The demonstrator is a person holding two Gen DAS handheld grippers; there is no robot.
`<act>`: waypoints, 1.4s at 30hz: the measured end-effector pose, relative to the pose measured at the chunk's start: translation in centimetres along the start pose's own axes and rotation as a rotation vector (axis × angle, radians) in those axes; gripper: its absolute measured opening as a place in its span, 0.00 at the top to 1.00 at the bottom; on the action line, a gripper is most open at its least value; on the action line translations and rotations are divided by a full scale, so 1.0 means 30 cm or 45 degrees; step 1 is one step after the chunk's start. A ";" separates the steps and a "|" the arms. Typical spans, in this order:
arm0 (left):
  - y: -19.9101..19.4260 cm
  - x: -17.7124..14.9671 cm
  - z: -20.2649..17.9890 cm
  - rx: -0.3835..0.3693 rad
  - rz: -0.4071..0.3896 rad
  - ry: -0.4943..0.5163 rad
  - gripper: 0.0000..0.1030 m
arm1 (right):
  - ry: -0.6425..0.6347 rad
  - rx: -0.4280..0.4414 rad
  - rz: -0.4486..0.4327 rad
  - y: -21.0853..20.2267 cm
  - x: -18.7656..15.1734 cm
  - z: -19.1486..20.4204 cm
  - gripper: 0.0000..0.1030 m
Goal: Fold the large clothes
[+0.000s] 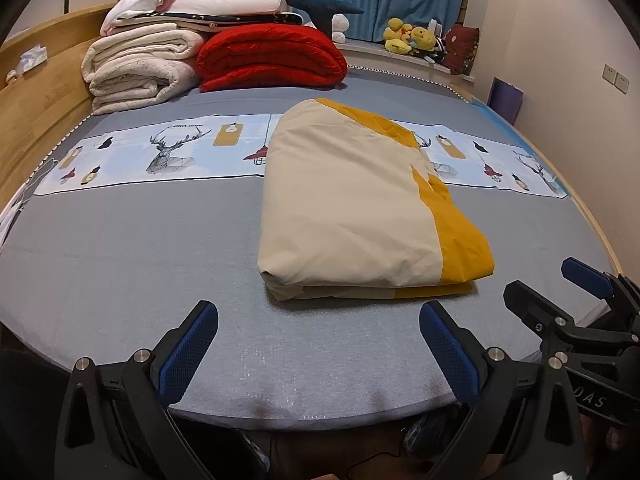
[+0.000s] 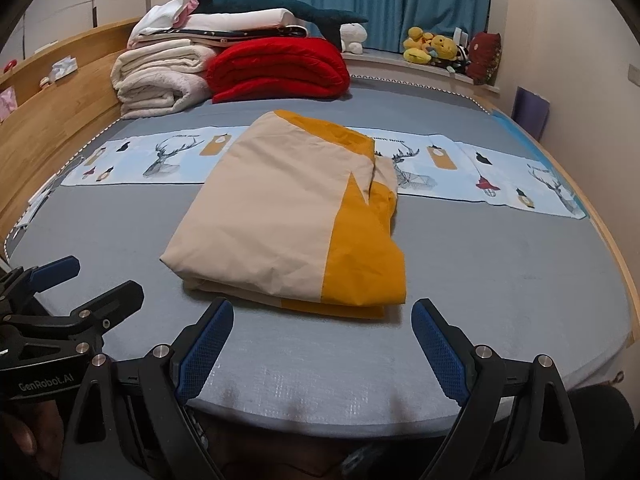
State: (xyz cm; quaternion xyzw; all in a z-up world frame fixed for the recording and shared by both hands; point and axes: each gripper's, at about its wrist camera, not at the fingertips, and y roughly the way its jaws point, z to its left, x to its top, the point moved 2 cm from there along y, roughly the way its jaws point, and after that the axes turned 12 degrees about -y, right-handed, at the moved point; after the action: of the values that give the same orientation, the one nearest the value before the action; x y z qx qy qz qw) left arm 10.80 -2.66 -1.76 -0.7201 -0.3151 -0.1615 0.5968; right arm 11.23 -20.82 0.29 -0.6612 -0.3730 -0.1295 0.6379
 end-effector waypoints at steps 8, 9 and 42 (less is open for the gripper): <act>0.003 -0.001 -0.010 -0.011 0.012 0.001 0.03 | 0.003 -0.001 0.004 0.003 -0.002 -0.002 0.12; 0.003 0.000 -0.011 -0.012 0.013 0.001 0.03 | 0.004 -0.003 0.003 0.003 -0.001 0.000 0.12; 0.016 0.002 -0.016 -0.018 0.019 -0.002 0.03 | 0.009 -0.001 0.007 0.005 -0.002 -0.003 0.12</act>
State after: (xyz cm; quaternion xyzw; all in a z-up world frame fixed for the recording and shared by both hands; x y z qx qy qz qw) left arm 11.22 -3.15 -1.98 -0.7268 -0.3090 -0.1587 0.5925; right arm 11.30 -20.91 0.15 -0.6620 -0.3688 -0.1302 0.6394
